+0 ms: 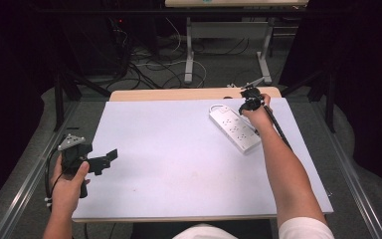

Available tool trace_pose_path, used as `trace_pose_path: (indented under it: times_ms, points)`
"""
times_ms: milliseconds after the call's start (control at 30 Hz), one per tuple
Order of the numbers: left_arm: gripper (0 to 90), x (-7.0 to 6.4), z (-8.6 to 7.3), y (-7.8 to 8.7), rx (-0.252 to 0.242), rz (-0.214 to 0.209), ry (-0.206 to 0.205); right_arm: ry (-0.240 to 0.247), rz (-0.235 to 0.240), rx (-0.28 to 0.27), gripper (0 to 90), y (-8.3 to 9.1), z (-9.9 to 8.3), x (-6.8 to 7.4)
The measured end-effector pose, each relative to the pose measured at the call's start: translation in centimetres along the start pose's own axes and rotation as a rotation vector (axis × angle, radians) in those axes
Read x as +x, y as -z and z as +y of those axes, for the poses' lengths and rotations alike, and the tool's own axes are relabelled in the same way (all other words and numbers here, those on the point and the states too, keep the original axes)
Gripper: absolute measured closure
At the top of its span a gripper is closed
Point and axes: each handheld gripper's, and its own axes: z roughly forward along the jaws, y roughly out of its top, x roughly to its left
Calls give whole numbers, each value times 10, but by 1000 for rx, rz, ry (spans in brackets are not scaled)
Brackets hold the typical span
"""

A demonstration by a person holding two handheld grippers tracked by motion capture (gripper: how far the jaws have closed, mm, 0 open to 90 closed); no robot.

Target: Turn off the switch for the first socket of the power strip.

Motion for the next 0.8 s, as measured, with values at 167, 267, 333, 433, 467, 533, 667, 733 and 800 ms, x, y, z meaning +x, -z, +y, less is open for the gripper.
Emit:
trace_pose_path:
  times_ms: [167, 267, 333, 433, 467, 533, 667, 733, 800]
  points:
    - [12, 0, 0, -1, -1, 0, -3, -1, 21, -14, 893, -5, -1, 1]
    - [12, 0, 0, -1, -1, 1, -3, -6, 7, 18, 900, -7, -1, 3]
    - [12, 0, 0, 0, -2, 1, -2, -7, 10, 16, 900, -9, -2, 4]
    - [12, 0, -1, -1, -1, 1, -3, -5, 10, 19, 900, -11, -2, 4]
    - [12, 0, -1, -1, -1, 0, -4, -6, 11, 19, 900, -12, -2, 5]
    - [12, 0, -1, -1, 0, 0, -4, -21, 6, 23, 900, -13, -2, 6]
    - [12, 1, -1, -1, 0, 1, -3, -25, 12, 15, 900, -16, -2, 8]
    - [12, 0, -1, -1, 0, 1, -4, -23, 11, 33, 900, -17, -2, 9]
    - [12, 1, -1, -1, 1, 1, -4, -22, 15, 25, 900, -19, -3, 9]
